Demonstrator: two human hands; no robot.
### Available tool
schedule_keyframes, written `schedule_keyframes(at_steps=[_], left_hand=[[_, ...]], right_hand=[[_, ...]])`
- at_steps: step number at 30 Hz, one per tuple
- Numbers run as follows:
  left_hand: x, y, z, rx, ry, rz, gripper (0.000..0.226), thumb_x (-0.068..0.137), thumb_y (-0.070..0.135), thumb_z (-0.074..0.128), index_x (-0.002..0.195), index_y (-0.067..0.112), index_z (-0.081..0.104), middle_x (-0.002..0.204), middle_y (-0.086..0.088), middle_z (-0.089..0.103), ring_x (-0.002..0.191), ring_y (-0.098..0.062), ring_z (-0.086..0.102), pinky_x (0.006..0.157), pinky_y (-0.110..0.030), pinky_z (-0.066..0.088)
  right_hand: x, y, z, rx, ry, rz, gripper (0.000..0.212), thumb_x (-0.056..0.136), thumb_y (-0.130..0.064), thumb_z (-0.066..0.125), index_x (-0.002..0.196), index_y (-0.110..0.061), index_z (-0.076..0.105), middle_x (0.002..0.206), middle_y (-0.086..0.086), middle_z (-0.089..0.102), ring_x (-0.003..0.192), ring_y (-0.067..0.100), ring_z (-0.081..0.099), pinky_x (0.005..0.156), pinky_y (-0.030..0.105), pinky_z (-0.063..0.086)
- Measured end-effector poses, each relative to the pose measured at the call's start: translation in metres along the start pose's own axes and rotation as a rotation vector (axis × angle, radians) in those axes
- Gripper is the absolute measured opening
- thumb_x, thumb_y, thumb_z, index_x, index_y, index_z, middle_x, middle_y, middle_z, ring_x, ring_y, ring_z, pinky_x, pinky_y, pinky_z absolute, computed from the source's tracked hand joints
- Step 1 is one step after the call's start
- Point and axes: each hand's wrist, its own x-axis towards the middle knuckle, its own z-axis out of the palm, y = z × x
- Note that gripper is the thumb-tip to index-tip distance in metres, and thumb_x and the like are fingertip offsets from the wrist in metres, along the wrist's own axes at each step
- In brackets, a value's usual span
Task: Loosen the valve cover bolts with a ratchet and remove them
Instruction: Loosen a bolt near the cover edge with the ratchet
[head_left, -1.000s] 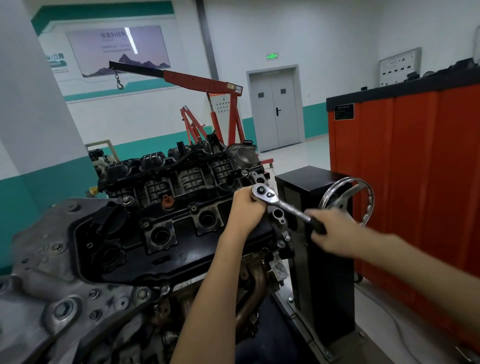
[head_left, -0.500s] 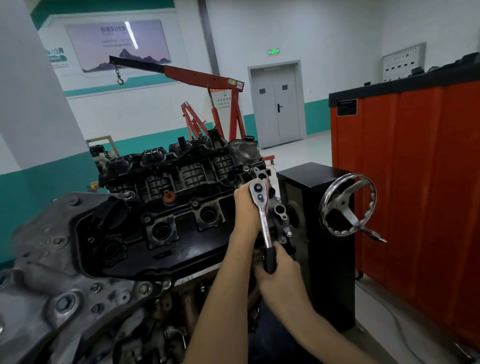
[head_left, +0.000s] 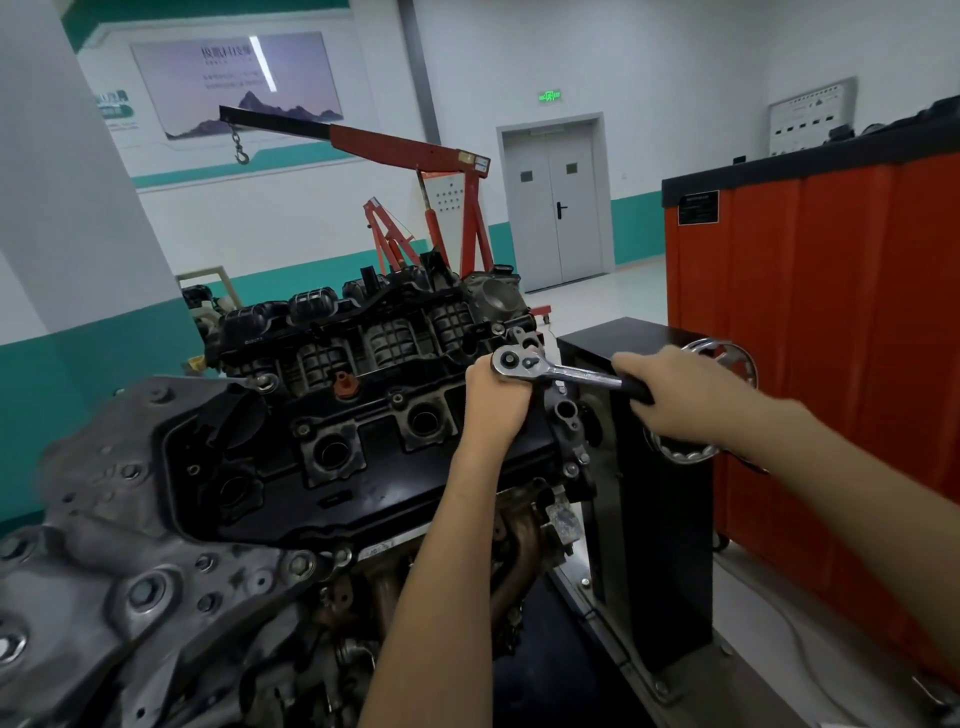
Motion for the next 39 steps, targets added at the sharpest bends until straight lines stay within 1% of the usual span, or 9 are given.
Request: schedule_keyframes(at_steps=[5, 9, 15, 20, 23, 27, 32, 36, 39], left_hand=[[-0.003, 0.003, 0.011, -0.033, 0.077, 0.033, 0.057, 0.096, 0.011, 0.058, 0.048, 0.023, 0.031, 0.041, 0.012, 0.031, 0.043, -0.004, 0.029, 0.048, -0.018, 0.025], [-0.002, 0.004, 0.009, 0.100, 0.051, 0.082, 0.054, 0.097, 0.013, 0.057, 0.053, 0.021, 0.026, 0.049, 0.008, 0.027, 0.050, -0.008, 0.025, 0.048, -0.018, 0.027], [-0.002, -0.004, -0.001, -0.024, -0.088, 0.001, 0.056, 0.094, 0.013, 0.061, 0.043, 0.027, 0.043, 0.044, 0.013, 0.042, 0.050, -0.001, 0.033, 0.055, -0.023, 0.032], [-0.006, -0.003, 0.000, -0.013, -0.042, 0.012, 0.024, 0.089, 0.000, 0.055, 0.068, 0.003, 0.065, 0.060, 0.003, 0.058, 0.057, -0.004, 0.044, 0.055, -0.022, 0.035], [-0.003, -0.006, 0.000, -0.077, 0.023, -0.006, 0.047, 0.094, 0.006, 0.057, 0.053, 0.029, 0.051, 0.045, 0.015, 0.050, 0.046, 0.003, 0.042, 0.049, -0.015, 0.033], [-0.005, -0.004, 0.012, -0.048, 0.051, 0.073, 0.056, 0.097, 0.009, 0.057, 0.050, 0.027, 0.032, 0.039, 0.013, 0.038, 0.043, 0.000, 0.035, 0.050, -0.016, 0.030], [-0.004, -0.006, 0.011, -0.043, 0.078, 0.059, 0.057, 0.095, 0.009, 0.060, 0.049, 0.027, 0.032, 0.042, 0.009, 0.032, 0.045, 0.001, 0.031, 0.052, -0.022, 0.027], [-0.009, -0.011, -0.002, -0.026, -0.024, 0.054, 0.033, 0.089, 0.002, 0.060, 0.059, 0.015, 0.059, 0.056, 0.002, 0.060, 0.057, 0.004, 0.047, 0.060, -0.019, 0.042], [-0.007, -0.006, -0.008, 0.017, -0.103, 0.124, 0.017, 0.082, -0.002, 0.058, 0.075, 0.007, 0.070, 0.072, -0.011, 0.069, 0.068, -0.008, 0.054, 0.065, -0.027, 0.044]], right_hand=[[-0.063, -0.076, 0.065, 0.835, 0.015, 0.241, 0.019, 0.081, -0.004, 0.062, 0.075, -0.017, 0.049, 0.064, 0.001, 0.051, 0.050, 0.009, 0.045, 0.046, 0.018, 0.037], [-0.063, -0.133, 0.093, 1.111, 0.133, 0.334, 0.010, 0.082, -0.005, 0.059, 0.081, -0.011, 0.051, 0.063, 0.003, 0.051, 0.048, 0.008, 0.043, 0.045, 0.018, 0.036], [-0.049, -0.040, 0.054, 0.648, -0.070, 0.118, 0.016, 0.083, 0.000, 0.061, 0.086, -0.016, 0.057, 0.067, -0.001, 0.055, 0.053, 0.005, 0.051, 0.050, 0.021, 0.042], [0.011, 0.016, -0.013, -0.032, -0.050, -0.054, 0.020, 0.089, -0.013, 0.059, 0.083, -0.025, 0.044, 0.067, -0.004, 0.053, 0.057, 0.010, 0.052, 0.051, 0.020, 0.036], [-0.009, -0.002, 0.016, 0.162, 0.009, 0.053, 0.020, 0.085, -0.013, 0.062, 0.083, -0.024, 0.045, 0.071, 0.001, 0.055, 0.060, 0.017, 0.054, 0.055, 0.025, 0.039], [-0.062, -0.066, 0.069, 0.824, -0.002, 0.197, 0.022, 0.079, -0.002, 0.065, 0.074, -0.017, 0.051, 0.060, -0.004, 0.052, 0.050, 0.009, 0.046, 0.046, 0.015, 0.036], [-0.062, -0.103, 0.066, 1.291, -0.192, 0.215, 0.018, 0.087, -0.007, 0.061, 0.071, -0.007, 0.054, 0.045, 0.007, 0.053, 0.035, 0.019, 0.048, 0.041, 0.025, 0.041], [-0.040, -0.051, 0.039, 0.849, -0.262, 0.216, 0.027, 0.093, -0.011, 0.057, 0.067, -0.005, 0.049, 0.037, 0.001, 0.045, 0.029, 0.015, 0.040, 0.034, 0.023, 0.034], [-0.007, -0.012, 0.013, 0.331, -0.181, 0.123, 0.028, 0.090, -0.016, 0.061, 0.064, -0.016, 0.052, 0.057, 0.003, 0.053, 0.051, 0.015, 0.051, 0.049, 0.021, 0.040]])
